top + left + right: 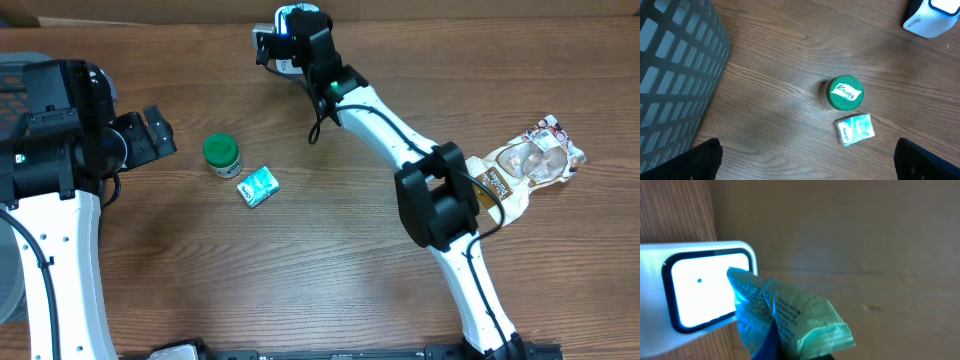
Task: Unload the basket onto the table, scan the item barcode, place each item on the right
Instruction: 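Carry the green tissue pack right and lower it beside the bread bag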
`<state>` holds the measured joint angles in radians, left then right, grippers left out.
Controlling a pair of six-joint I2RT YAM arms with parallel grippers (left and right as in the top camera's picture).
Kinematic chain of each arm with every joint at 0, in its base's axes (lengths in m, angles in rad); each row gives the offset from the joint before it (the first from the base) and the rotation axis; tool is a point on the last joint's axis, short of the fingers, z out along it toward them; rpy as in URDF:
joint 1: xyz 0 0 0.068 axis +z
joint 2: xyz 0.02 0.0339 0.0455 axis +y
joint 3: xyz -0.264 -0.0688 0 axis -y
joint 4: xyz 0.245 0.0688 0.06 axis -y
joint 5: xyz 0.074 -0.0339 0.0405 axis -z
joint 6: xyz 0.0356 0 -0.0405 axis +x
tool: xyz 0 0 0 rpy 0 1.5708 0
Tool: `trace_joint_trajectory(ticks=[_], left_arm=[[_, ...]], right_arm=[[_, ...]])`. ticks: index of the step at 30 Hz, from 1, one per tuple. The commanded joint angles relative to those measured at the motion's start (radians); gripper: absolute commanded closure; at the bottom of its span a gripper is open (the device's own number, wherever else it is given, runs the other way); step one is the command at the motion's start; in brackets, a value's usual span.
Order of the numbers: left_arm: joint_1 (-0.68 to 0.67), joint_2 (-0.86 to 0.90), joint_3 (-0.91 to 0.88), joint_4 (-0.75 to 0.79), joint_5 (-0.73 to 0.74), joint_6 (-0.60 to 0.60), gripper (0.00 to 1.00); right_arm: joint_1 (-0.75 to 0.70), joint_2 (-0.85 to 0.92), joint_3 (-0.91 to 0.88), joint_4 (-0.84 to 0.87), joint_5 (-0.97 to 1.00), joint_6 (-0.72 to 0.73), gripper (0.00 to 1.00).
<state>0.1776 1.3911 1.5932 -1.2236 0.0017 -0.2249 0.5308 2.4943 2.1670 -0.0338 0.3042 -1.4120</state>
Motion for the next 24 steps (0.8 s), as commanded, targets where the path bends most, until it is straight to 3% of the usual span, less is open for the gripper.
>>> trace_joint_trajectory(ticks=[1,4,6,13,17,24], left_arm=[[0.005,-0.018,0.006,0.0,-0.012,0.023,0.01],[0.005,-0.018,0.006,0.0,-0.012,0.023,0.0],[0.005,-0.018,0.006,0.0,-0.012,0.023,0.0],[0.005,-0.018,0.006,0.0,-0.012,0.023,0.0],[0.005,-0.018,0.006,0.0,-0.012,0.023,0.0],[0.005,-0.018,0.006,0.0,-0.012,0.023,0.0]], right_arm=[[-0.028,-0.256,0.025,-0.077,0.001,0.41,0.96],[-0.054,-0.373,0.025,-0.245,0.018,0.732,0.96],[-0.062,-0.461,0.025,-0.458,0.076,0.977,0.96],[-0.087,-0.578,0.025,-1.14,0.075,1.605,0.96],[-0.155,-0.568,0.002,-1.367,-0.046,1.758,0.96],[-0.393,-0.568,-0.169,-1.415,-0.305,1.756,0.96]])
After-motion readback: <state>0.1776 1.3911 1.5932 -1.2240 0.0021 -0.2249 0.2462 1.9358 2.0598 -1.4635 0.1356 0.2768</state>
